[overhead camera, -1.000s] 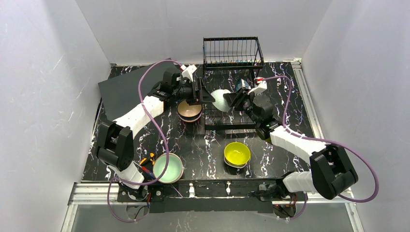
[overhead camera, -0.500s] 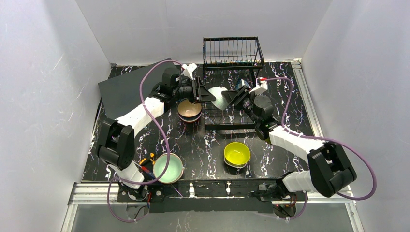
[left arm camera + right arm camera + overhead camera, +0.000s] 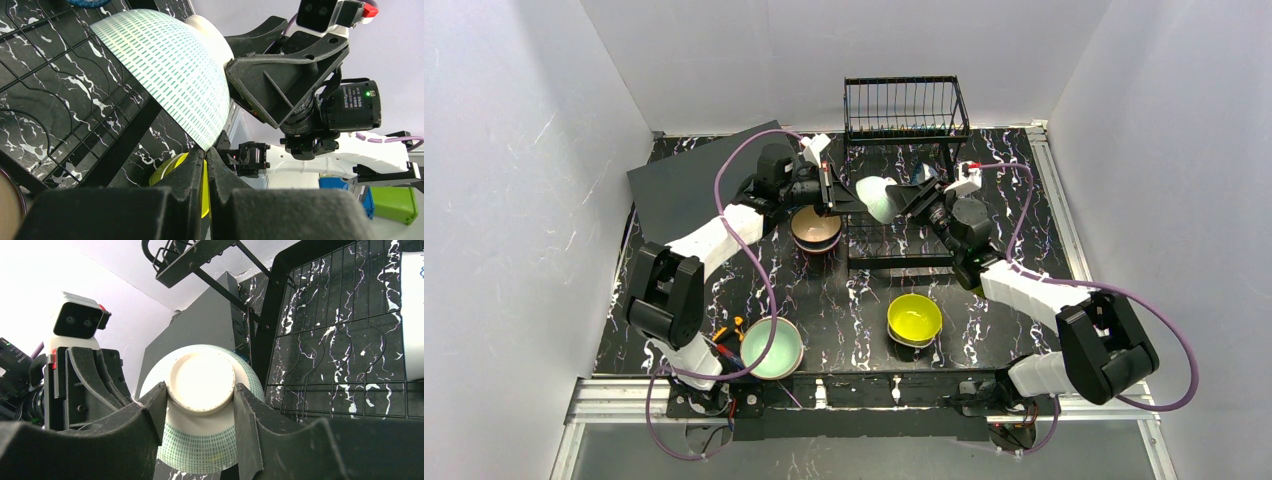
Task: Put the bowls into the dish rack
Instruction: Pick up the bowl from the dish rack.
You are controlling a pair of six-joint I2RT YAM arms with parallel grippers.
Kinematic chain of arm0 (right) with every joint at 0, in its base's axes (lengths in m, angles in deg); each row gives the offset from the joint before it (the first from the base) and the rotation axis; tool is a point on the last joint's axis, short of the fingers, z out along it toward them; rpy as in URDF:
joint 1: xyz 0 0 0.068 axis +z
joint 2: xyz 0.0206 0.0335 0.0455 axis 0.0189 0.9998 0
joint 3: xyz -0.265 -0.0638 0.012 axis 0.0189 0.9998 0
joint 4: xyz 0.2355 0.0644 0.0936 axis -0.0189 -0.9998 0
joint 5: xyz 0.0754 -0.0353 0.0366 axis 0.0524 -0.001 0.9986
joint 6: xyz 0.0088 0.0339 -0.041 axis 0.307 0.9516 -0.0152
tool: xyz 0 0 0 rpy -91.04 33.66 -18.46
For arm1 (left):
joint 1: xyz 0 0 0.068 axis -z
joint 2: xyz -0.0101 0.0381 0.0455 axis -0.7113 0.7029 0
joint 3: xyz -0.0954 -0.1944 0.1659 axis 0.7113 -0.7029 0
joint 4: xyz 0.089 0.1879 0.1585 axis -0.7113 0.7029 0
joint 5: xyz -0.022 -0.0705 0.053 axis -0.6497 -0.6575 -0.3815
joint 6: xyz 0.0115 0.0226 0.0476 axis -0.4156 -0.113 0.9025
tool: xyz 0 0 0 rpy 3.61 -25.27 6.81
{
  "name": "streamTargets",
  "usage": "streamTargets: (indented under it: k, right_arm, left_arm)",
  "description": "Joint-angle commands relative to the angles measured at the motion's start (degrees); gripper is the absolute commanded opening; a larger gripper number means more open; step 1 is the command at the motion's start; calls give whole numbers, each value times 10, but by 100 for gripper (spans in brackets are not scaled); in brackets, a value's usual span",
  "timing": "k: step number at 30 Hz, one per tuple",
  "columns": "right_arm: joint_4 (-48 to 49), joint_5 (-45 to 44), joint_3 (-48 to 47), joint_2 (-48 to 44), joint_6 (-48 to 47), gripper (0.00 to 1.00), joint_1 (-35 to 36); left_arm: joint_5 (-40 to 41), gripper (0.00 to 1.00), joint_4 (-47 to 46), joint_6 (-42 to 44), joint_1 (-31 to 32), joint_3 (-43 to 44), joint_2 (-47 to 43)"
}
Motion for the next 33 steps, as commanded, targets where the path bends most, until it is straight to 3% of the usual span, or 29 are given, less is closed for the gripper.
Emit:
streamTargets:
  k: [1,6,9,12,15,20,23,27,32,33]
  right_arm:
    - [56,28,4,1,7,1,10]
    - [51,36,12,2,4,1,10]
    - [53,38,18,4,1,10,9]
    - [82,34,32,6,10,1,9]
    - [119,30,50,10,37,1,10]
    - [168,38,59,23,60,1,9]
    - [181,45,58,28,64,1,9]
    - [187,66,57,31,70,1,9]
    - [188,77,59,36,73,1,9]
    - [188,77,60,37,71,1,9]
  left_arm:
    - [-8,0,-34,1,2,-3,-13]
    - [-8,0,-43,-3,1,-7,-17]
    - [-8,0,-54,-12,-1,-13,-17]
    - [-12,0,-71,-28,-2,-14,-10]
    - [-15,0,-88,-45,-3,-17,-4]
    - [-20,35,-120,-71,-5,-22,1]
    - [-20,46,-136,-81,-6,-26,3]
    - [-22,36,-168,-108,-9,-33,9]
    - [-31,2,-237,-160,-16,-42,25]
    - [-35,0,-249,-168,-16,-44,29]
